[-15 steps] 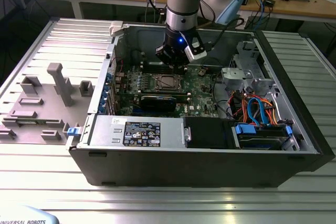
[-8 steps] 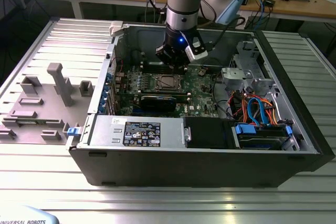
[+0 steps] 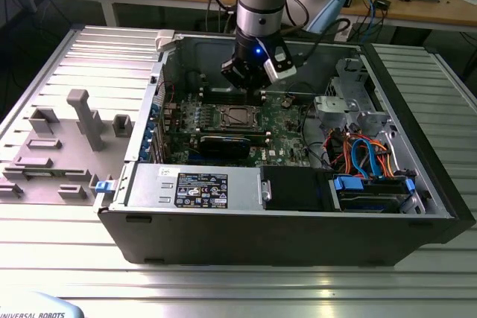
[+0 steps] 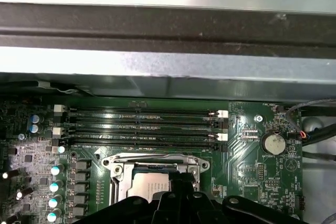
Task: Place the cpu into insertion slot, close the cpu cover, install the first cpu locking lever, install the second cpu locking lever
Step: 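Install the second cpu locking lever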
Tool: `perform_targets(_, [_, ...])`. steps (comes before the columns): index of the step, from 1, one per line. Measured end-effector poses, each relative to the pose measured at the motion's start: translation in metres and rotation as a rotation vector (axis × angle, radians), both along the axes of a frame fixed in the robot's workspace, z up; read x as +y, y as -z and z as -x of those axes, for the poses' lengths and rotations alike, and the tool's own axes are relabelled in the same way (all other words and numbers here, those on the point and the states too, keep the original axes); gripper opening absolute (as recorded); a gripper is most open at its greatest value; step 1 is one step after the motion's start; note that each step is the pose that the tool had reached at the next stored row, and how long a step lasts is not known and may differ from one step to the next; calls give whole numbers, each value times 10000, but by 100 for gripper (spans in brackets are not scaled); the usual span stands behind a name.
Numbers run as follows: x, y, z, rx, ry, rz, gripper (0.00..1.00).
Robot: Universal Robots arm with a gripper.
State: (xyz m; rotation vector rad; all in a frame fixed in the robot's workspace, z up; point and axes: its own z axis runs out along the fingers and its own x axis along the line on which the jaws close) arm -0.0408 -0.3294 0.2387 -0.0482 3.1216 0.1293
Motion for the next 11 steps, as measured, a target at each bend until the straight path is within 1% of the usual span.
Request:
perform_targets(2, [0,-23,0,1,0,0,11])
perform_targets(9, [-6,-25,0,1,0,0,11])
perform_targets(11, [-15,-25,0,1,-1,1,11])
